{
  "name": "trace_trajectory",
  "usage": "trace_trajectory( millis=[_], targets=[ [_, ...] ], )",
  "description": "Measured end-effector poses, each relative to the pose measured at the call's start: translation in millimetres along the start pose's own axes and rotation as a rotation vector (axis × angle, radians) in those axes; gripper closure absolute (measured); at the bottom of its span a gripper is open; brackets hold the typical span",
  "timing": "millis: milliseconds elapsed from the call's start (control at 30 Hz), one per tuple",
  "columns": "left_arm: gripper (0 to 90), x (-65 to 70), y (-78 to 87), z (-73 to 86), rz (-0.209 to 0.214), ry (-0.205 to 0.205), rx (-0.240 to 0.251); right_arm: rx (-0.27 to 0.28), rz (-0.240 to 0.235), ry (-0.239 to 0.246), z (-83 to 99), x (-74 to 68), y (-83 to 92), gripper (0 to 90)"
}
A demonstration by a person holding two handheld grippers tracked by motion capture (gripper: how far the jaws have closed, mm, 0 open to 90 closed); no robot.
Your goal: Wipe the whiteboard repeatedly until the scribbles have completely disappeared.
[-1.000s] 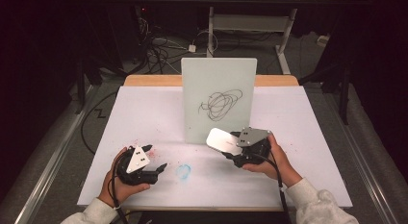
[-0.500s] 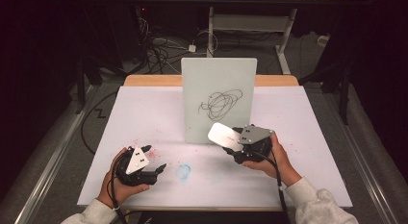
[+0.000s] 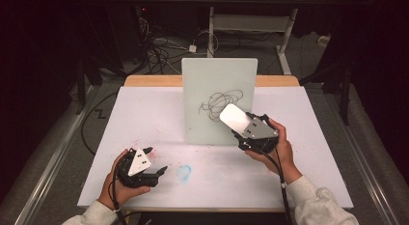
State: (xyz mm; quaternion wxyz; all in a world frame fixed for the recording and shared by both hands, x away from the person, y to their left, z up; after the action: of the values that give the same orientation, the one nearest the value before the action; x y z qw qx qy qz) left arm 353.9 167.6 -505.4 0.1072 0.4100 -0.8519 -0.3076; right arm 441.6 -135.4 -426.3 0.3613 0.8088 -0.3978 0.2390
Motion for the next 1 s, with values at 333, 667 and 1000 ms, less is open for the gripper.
trace_trajectory(
  millis=[333, 667, 1000],
  targets=[
    [20.6, 0.5, 0.0, -0.3, 0.000, 0.004, 0.004, 0.004, 0.162, 0.053, -17.4, 20.7, -7.2, 31.3],
    [20.6, 0.3, -0.5, -0.5, -0.002, 0.007, 0.004, 0.023, 0.201, 0.063, -27.0, 21.7, -15.4, 31.3],
    [21.0, -0.4, -0.4, -0.9, -0.009, 0.010, 0.005, 0.031, 0.244, 0.028, -27.7, 18.4, -26.3, 31.3]
  ],
)
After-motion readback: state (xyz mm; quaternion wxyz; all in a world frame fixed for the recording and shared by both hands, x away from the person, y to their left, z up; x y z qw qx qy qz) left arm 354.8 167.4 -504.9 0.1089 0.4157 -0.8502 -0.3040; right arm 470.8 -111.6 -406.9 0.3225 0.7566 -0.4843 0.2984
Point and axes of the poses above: each handheld gripper's, and its own axes: y roughly backward along the jaws, z roughly out of its underside, x roughly to its right, the point moved 8 cm from there along -y, roughly forward along the jaws, and after that the axes turned 12 degrees about y, right-handed, at the moved point
